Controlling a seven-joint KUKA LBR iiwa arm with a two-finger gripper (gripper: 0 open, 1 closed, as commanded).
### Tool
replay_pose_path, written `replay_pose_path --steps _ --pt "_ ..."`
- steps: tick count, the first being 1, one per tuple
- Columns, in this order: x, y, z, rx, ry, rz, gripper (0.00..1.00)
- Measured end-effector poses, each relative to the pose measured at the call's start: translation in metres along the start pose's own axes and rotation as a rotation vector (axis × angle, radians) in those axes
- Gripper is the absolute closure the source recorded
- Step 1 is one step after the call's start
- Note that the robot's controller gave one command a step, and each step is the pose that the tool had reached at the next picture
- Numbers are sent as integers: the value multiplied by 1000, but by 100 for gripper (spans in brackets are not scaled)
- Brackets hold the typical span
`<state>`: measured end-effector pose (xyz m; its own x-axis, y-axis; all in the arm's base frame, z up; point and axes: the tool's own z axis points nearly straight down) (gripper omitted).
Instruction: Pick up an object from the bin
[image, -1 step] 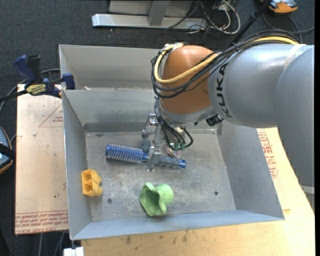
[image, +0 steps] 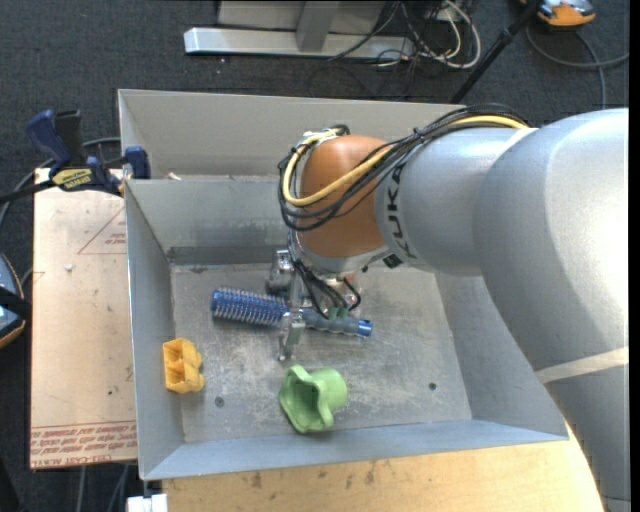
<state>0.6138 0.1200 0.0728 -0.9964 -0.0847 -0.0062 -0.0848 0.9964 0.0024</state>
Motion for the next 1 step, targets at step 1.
replay_pose_path --steps 1 --pt "-3 1 -5 -2 -10 1 100"
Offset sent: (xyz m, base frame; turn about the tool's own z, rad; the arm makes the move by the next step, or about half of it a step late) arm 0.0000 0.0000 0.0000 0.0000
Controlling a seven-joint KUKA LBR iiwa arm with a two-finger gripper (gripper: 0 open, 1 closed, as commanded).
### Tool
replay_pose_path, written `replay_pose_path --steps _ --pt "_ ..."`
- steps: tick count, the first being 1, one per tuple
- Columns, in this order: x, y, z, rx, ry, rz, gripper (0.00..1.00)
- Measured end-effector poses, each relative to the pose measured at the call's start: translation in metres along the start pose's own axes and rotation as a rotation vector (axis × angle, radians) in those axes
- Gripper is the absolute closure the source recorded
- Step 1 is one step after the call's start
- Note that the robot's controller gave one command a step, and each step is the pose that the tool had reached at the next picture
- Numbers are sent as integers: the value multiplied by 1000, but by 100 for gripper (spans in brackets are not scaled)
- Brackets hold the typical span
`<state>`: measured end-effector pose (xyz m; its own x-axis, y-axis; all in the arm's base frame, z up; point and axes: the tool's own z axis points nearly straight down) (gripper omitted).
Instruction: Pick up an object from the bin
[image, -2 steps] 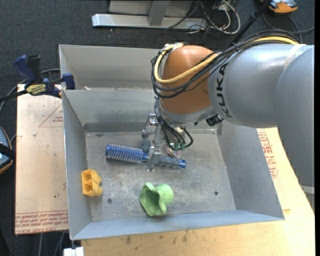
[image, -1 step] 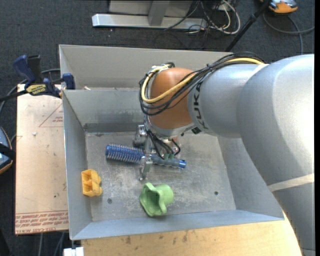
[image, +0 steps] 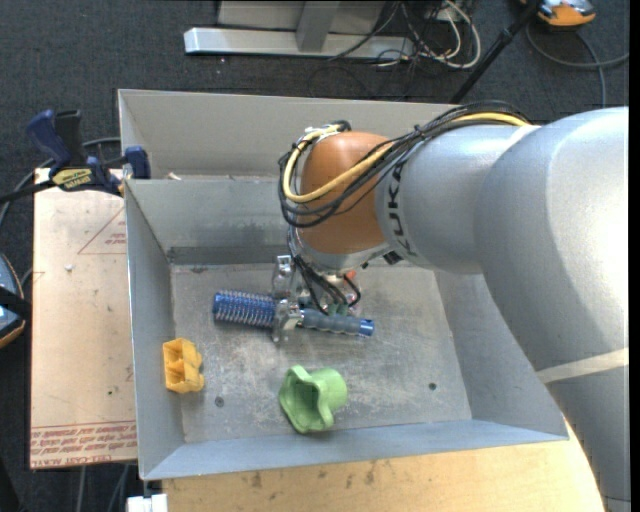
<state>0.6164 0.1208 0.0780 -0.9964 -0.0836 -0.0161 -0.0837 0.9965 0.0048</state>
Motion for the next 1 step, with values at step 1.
replay_pose_path --steps 1 --pt "-10 -1 -179 2 7 -227 100"
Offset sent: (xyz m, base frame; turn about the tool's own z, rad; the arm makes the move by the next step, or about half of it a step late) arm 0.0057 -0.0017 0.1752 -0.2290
